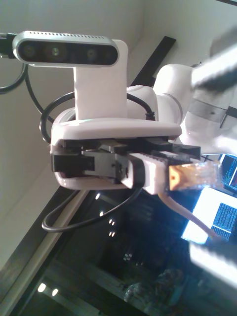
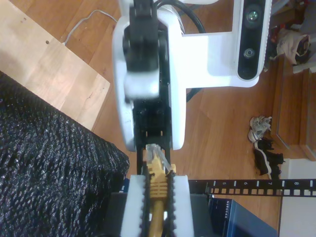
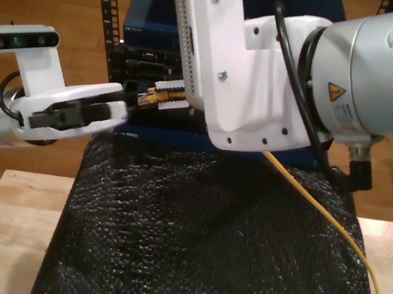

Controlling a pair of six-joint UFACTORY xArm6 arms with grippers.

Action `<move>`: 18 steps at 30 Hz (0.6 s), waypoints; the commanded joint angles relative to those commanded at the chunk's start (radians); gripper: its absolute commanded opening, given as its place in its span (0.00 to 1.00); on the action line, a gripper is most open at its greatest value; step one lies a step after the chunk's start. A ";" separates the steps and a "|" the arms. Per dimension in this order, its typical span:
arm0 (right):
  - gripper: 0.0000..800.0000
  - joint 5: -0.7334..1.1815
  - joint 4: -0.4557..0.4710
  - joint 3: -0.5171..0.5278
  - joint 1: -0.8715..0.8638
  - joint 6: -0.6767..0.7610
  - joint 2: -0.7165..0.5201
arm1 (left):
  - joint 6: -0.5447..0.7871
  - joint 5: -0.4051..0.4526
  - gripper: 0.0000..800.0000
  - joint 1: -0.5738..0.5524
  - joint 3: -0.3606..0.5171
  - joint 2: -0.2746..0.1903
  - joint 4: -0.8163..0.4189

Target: Grab the cable and plug it in

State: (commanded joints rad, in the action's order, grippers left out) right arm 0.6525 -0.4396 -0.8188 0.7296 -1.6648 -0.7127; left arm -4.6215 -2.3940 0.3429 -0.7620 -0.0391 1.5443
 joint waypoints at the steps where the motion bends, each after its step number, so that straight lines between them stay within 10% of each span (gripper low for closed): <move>1: 0.00 0.000 0.000 -0.002 0.000 0.006 0.000 | 0.000 0.002 0.99 0.000 -0.003 0.000 0.000; 18: 0.00 0.087 0.006 -0.086 -0.158 0.186 0.110 | 0.000 0.218 1.00 0.006 -0.031 -0.080 -0.006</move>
State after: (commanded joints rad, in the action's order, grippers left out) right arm 0.7399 -0.4335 -0.9047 0.5715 -1.4791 -0.6022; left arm -4.6215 -2.1761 0.3491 -0.7927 -0.1189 1.5382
